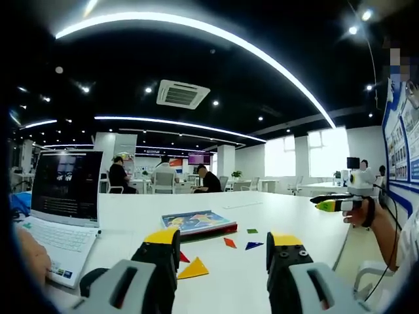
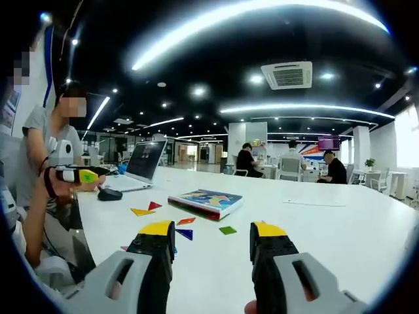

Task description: Pick up the tangram pieces one by one and place each piece onto its matching region on the pattern sheet, fitting the shapes together until the outline on the sheet is completely filled by the tangram pieces

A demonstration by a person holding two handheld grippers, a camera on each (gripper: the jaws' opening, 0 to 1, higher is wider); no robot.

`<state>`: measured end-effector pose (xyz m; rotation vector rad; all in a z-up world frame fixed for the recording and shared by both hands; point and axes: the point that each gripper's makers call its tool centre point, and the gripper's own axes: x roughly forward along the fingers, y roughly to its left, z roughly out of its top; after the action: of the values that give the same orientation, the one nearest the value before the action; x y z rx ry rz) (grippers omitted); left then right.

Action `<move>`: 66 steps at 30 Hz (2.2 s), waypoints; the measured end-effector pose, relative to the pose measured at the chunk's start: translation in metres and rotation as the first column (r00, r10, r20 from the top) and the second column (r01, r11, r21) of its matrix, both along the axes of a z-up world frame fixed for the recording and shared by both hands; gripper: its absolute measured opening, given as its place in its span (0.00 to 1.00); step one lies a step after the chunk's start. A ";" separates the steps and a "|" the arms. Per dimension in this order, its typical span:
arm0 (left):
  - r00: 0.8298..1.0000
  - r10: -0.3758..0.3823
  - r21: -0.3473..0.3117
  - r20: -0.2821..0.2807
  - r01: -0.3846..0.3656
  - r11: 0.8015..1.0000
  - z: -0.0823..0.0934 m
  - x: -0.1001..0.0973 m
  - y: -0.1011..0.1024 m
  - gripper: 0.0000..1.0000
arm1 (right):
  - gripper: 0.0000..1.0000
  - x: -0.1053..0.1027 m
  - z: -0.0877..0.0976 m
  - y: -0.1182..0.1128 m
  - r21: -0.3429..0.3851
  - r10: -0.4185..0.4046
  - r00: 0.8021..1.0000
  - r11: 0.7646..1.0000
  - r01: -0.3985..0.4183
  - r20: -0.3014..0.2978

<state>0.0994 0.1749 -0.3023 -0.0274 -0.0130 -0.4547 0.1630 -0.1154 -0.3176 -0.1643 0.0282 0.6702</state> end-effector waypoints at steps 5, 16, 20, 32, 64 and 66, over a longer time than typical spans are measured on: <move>1.000 -0.001 -0.001 0.003 0.001 1.000 0.002 0.000 0.000 0.54 | 0.48 0.020 -0.002 0.012 -0.107 0.039 0.999 0.993 -0.042 -0.031; 1.000 0.011 -0.003 0.002 -0.011 1.000 0.002 0.000 0.007 0.54 | 0.49 0.071 0.021 0.063 -0.172 0.154 0.978 0.969 -0.178 -0.144; 1.000 0.016 -0.007 0.001 -0.016 1.000 0.001 -0.001 0.010 0.54 | 0.49 0.093 0.022 0.084 -0.191 0.166 0.959 0.958 -0.212 -0.230; 1.000 0.028 -0.021 0.005 -0.028 0.999 0.003 -0.001 0.017 0.54 | 0.53 0.128 0.001 0.122 -0.319 0.145 0.895 0.900 -0.296 -0.421; 0.994 0.092 -0.084 0.061 -0.087 0.993 0.021 -0.017 0.054 0.53 | 0.58 0.081 -0.071 0.302 -0.460 0.062 0.642 0.644 -0.611 -0.764; 0.992 0.103 -0.093 0.067 -0.097 0.991 0.023 -0.019 0.059 0.53 | 0.57 0.081 -0.078 0.305 -0.476 0.030 0.631 0.628 -0.615 -0.775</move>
<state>0.0801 0.2338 -0.2795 -0.0983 -0.1049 -0.3544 0.2442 0.1894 -0.3959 -0.6858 1.0834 1.0819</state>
